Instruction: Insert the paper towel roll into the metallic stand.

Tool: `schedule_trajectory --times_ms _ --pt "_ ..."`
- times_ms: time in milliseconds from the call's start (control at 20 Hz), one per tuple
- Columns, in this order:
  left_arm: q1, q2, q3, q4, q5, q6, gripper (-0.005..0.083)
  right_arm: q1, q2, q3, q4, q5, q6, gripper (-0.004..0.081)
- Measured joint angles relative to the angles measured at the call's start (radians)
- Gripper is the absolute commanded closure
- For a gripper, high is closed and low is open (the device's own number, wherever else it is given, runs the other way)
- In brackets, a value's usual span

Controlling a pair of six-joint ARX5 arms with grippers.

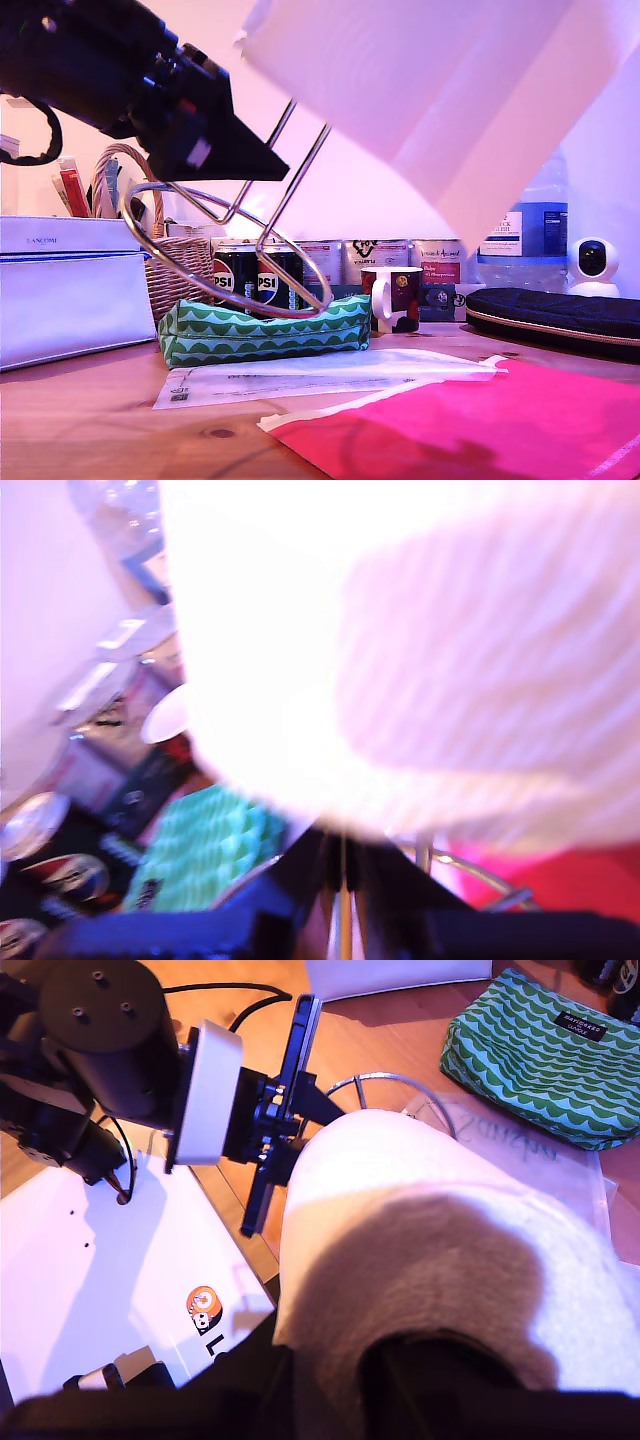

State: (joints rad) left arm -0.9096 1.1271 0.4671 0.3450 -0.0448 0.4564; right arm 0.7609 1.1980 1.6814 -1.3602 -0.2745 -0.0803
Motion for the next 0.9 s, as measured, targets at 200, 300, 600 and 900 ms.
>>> schedule_trajectory --times_ms 200,300,600,900 --pt "0.0 0.0 0.0 0.0 0.011 -0.006 0.0797 0.0 0.026 0.0 0.013 0.0 0.0 0.0782" --pt "0.001 0.0 0.0 0.013 0.021 -0.012 0.0797 0.0 0.038 0.0 0.035 0.0 0.0 0.0782" --pt "0.008 0.0 0.0 0.017 0.072 -0.061 0.0797 0.0 0.04 0.0 0.045 0.031 0.0 0.0782" --pt "0.019 0.025 0.0 0.029 0.151 -0.128 0.0797 0.006 0.04 0.0 0.024 0.155 0.001 0.0782"
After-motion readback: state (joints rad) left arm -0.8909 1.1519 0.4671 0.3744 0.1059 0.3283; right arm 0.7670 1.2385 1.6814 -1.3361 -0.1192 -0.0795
